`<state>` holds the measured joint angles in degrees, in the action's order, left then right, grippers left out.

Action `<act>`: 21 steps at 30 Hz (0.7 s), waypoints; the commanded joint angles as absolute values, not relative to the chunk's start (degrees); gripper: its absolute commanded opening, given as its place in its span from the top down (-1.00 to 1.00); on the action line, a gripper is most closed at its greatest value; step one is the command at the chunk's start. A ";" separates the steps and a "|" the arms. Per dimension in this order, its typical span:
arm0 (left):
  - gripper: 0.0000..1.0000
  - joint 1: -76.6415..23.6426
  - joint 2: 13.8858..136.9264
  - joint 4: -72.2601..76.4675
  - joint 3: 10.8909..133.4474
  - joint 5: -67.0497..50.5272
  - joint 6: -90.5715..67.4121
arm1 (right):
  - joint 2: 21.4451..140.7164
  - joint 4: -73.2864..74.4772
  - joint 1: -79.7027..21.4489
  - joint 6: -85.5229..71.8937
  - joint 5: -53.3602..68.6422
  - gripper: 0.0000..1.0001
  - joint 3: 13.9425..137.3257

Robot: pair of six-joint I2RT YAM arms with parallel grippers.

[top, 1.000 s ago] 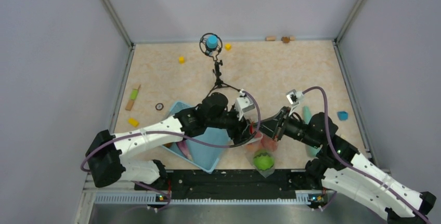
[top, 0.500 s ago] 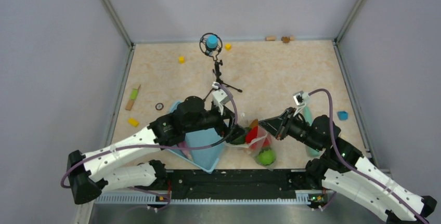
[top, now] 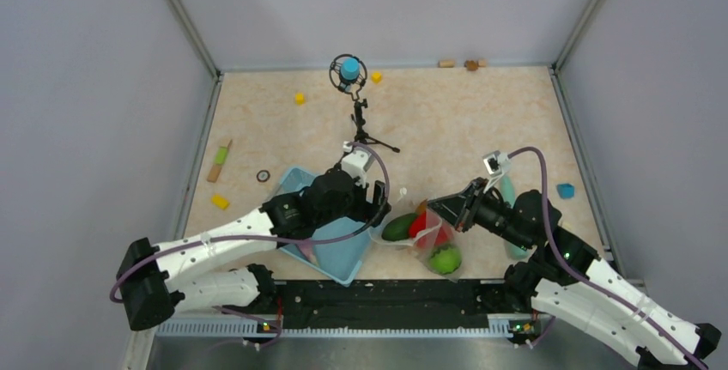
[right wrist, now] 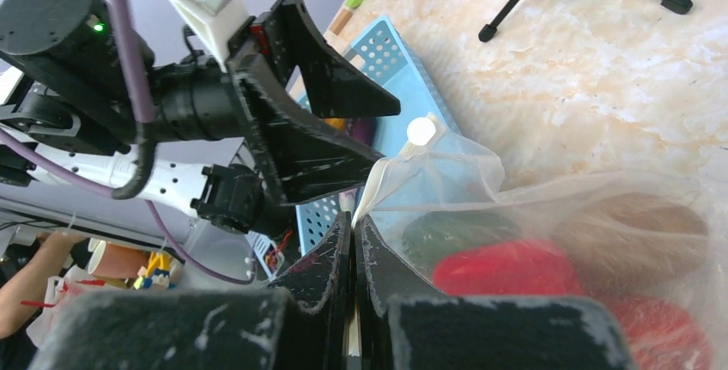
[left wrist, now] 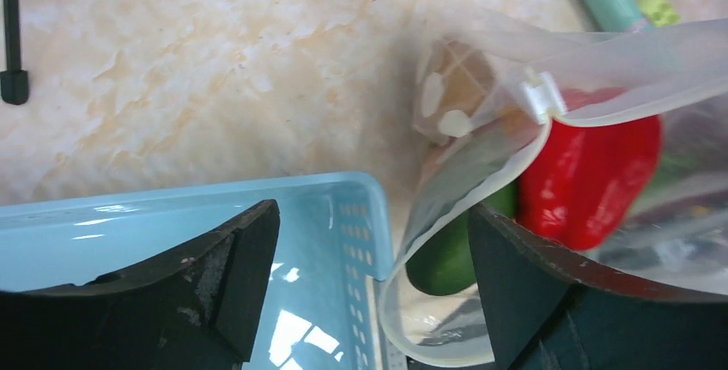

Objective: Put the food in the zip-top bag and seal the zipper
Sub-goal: Place the fake vegetable in the zipper food storage bag, then adjust the zipper food storage bag at the center of the board.

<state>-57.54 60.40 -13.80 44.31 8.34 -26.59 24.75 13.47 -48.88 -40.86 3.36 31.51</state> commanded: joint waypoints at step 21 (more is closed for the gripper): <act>1.00 -57.74 68.29 -9.04 50.15 -2.93 -26.11 | 24.37 16.01 -48.44 -38.20 0.92 0.99 34.87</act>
<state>-57.54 69.23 -12.40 46.92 1.02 -27.14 24.47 16.03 -48.88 -39.13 1.76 31.64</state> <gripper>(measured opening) 0.103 0.006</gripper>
